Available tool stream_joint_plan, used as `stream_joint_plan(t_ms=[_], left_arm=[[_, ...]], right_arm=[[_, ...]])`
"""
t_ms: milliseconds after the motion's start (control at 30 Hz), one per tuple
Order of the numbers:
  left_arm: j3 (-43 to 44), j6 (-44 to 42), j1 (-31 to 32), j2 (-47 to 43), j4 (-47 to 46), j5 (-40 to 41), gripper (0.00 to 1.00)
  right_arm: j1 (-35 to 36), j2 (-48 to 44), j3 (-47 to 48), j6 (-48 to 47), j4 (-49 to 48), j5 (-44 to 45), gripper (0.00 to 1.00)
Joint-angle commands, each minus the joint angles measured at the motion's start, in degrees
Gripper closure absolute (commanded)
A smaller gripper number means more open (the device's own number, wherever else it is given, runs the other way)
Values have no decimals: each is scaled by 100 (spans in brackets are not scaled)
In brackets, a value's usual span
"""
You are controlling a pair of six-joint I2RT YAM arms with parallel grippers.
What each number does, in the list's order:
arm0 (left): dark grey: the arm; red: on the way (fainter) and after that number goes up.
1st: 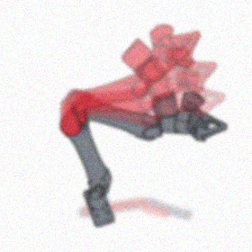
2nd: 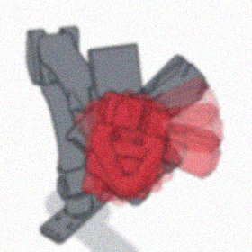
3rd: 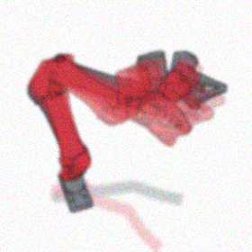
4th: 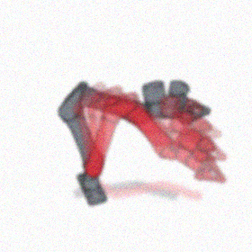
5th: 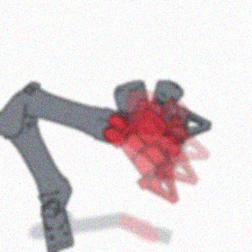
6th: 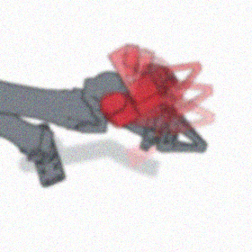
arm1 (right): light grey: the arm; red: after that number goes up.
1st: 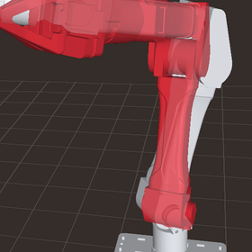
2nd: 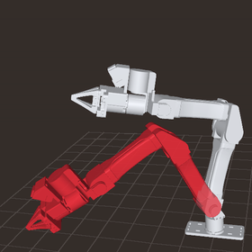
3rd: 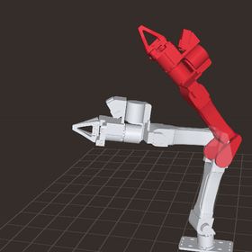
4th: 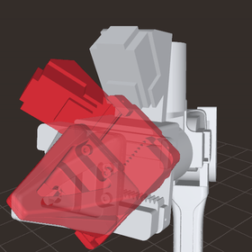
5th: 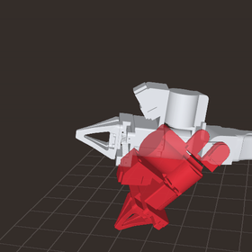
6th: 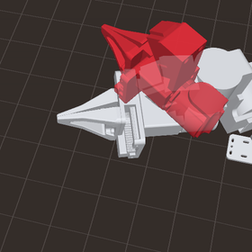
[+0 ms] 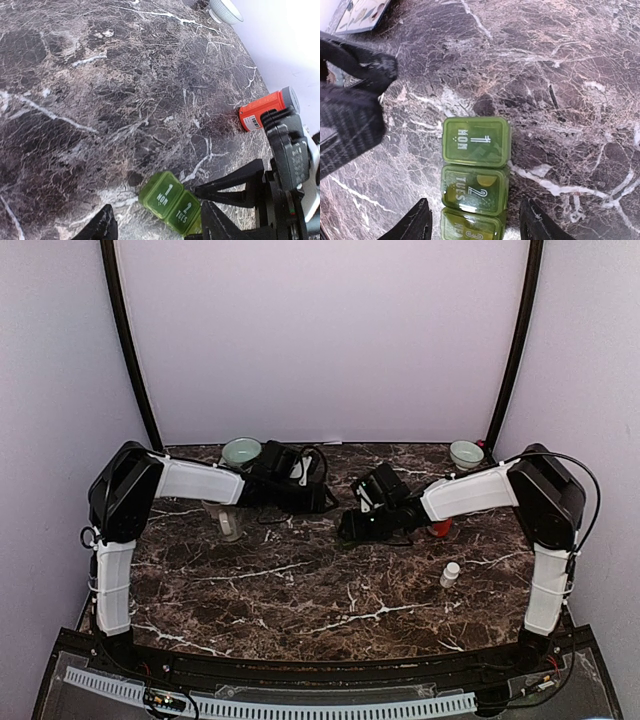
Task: Sort the pills into containers
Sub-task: Close the lid of the pill container on the pill container, then pick up the pill container from the center of the board.
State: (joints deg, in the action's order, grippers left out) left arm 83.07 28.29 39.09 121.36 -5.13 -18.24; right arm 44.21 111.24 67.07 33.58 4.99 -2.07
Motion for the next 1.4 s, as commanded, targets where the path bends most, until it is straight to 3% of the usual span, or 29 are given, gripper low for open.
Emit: stream_joint_plan(t_ms=[0, 533, 1033, 1367], left_arm=[[-444, 89, -80, -533, -285, 74, 41], [-1161, 247, -139, -895, -660, 43, 37], [-1447, 490, -209, -895, -937, -312, 33], [-1777, 1047, -350, -833, -1858, -1423, 30]], right_arm=[[72, -105, 136, -229, 263, 217, 39], [405, 159, 378, -384, 722, 800, 38], [486, 258, 384, -595, 955, 1305, 57], [519, -507, -25, -1332, 524, 1163, 58]])
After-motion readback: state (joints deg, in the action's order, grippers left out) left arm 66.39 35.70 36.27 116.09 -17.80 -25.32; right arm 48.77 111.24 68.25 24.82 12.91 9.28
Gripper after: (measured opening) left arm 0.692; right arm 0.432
